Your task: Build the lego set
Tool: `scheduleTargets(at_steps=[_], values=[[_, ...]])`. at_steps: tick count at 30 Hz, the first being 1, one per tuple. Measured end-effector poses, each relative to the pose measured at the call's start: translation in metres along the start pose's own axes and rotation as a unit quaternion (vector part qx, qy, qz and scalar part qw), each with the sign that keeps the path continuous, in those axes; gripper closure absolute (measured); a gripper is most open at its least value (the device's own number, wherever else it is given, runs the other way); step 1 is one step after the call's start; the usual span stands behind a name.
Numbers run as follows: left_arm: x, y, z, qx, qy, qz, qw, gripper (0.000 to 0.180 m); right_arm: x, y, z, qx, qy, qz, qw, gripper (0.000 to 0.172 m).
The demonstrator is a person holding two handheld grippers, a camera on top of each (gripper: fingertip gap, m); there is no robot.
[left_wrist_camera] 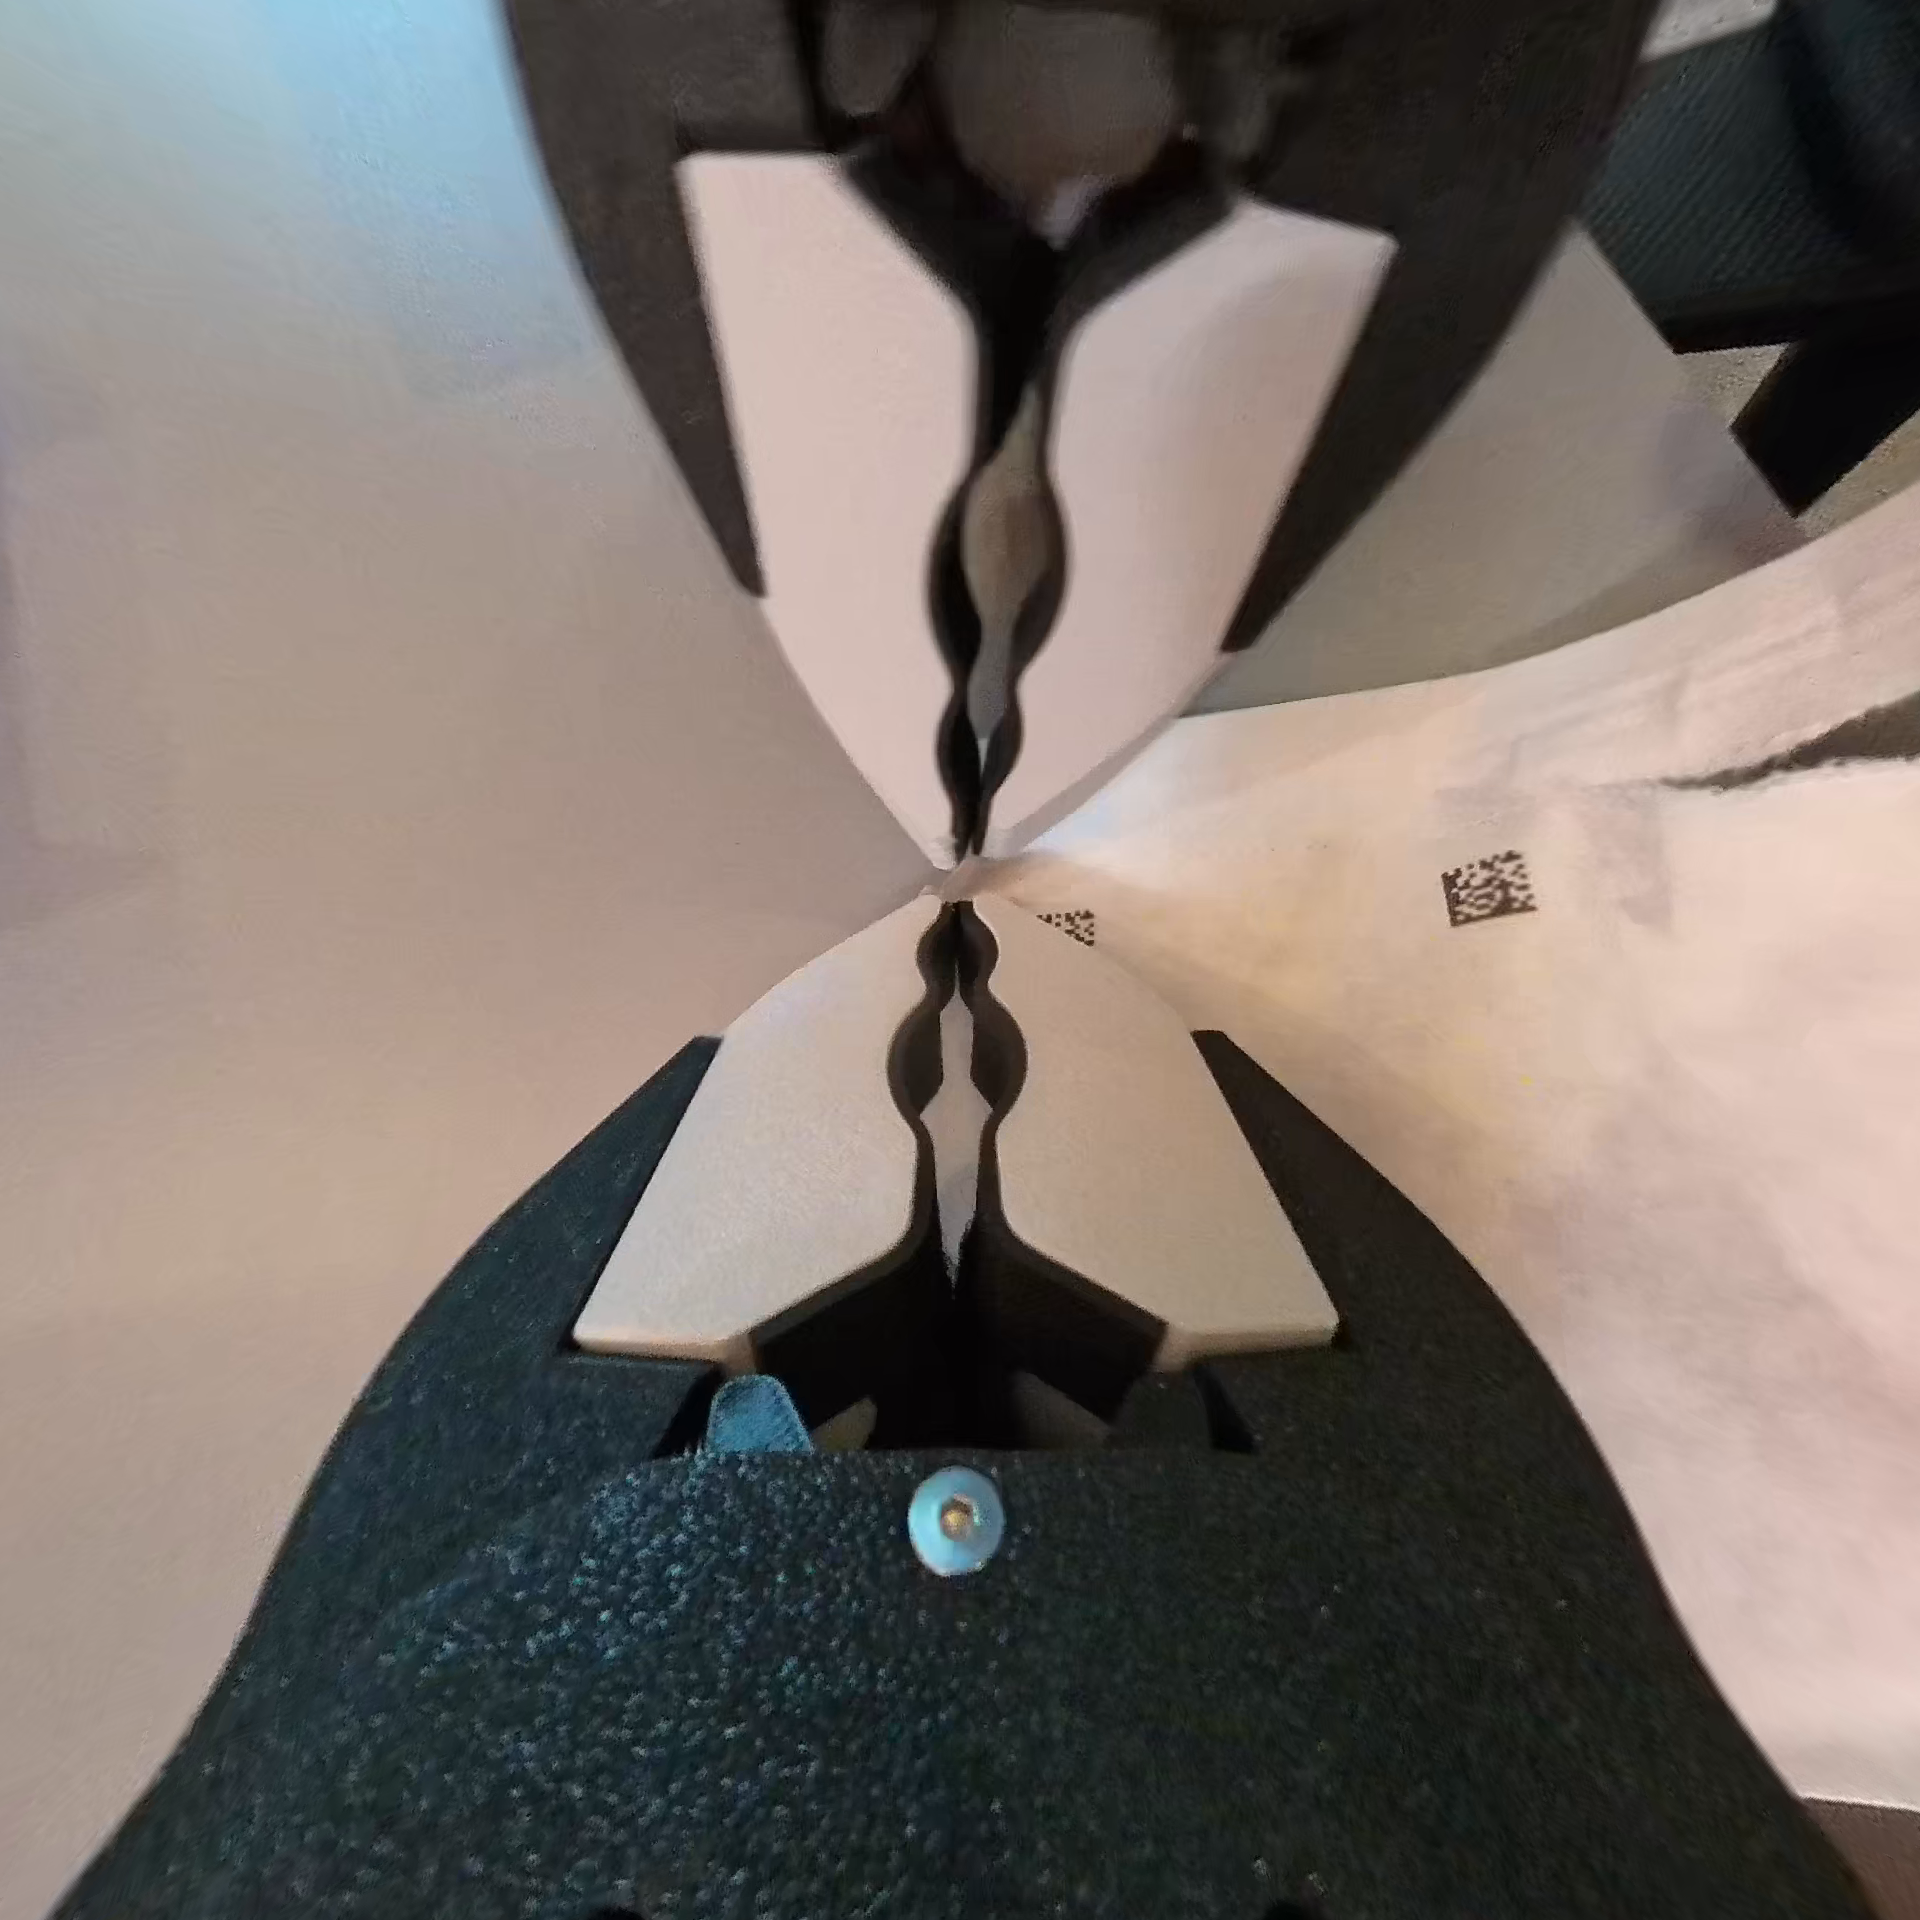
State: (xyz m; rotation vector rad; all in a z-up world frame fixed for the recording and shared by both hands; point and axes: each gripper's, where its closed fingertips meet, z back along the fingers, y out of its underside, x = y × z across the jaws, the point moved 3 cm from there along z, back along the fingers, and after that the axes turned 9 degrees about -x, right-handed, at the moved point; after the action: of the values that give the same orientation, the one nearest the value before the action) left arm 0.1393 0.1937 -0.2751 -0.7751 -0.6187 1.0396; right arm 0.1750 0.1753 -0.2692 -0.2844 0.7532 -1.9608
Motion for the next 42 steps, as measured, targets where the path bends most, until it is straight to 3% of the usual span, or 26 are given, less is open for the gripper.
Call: scheduleTargets(at_steps=[4, 6, 7, 13, 35, 42], values=[[0.001, 0.001, 0.000, -0.015, 0.002, 0.035, 0.999, 0.180, 0.008, -0.001, -0.001, -0.025, 0.110, 0.124, 0.986, 0.171], [0.001, 0.002, 0.000, -0.020, -0.002, 0.040, 0.999, 0.180, 0.015, -0.002, 0.001, -0.061, 0.127, 0.160, 0.977, 0.171], [0.002, 0.002, 0.001, -0.021, -0.009, 0.038, 0.999, 0.180, 0.024, -0.007, 0.005, -0.101, 0.112, 0.156, 0.976, 0.171], [0.001, 0.002, 0.001, -0.021, -0.028, 0.014, 0.999, 0.180, 0.037, -0.003, 0.012, -0.129, 0.100, 0.096, 0.982, 0.171], [0.003, 0.002, 0.001, -0.016, -0.065, -0.007, 0.998, 0.180, 0.121, -0.002, 0.050, -0.127, 0.054, 0.035, 0.990, 0.171], [0.002, 0.002, 0.001, -0.014, -0.078, -0.019, 0.997, 0.180, 0.147, 0.001, 0.064, -0.145, -0.002, 0.014, 0.989, 0.171]])
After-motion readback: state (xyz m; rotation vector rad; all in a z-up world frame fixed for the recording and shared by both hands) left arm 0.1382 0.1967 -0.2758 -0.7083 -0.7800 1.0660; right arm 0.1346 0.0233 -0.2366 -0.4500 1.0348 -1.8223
